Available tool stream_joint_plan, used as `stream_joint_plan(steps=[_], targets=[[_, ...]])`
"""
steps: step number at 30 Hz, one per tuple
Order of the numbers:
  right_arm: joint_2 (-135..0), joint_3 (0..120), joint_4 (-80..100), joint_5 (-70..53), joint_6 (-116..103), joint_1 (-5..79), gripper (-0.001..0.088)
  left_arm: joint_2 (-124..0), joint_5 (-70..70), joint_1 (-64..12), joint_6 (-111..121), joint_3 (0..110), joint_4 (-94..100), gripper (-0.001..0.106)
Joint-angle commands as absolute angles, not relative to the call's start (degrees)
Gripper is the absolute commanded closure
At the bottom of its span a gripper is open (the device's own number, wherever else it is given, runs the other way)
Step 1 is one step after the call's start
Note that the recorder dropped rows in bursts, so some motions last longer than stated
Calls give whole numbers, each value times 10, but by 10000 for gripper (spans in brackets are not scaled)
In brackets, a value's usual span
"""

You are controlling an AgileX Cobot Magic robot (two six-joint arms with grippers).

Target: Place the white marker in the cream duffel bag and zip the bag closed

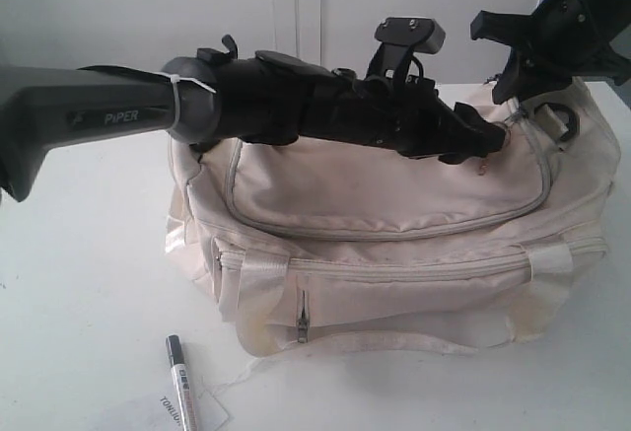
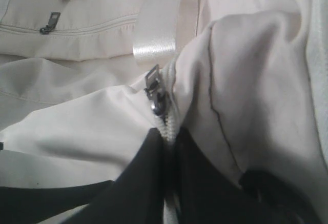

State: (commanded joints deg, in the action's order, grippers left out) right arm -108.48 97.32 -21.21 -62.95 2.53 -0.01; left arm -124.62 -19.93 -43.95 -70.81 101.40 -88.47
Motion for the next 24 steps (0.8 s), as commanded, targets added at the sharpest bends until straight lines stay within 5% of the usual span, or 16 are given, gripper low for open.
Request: stream_joint_plan(steps=[16,24], targets=[[-1085,973,-212,-628,25,0,868,-1257,-242,-441,-812,1014,-991,561],[-1085,973,-212,-627,25,0,868,-1267,-242,-441,-812,1014,-971,951]])
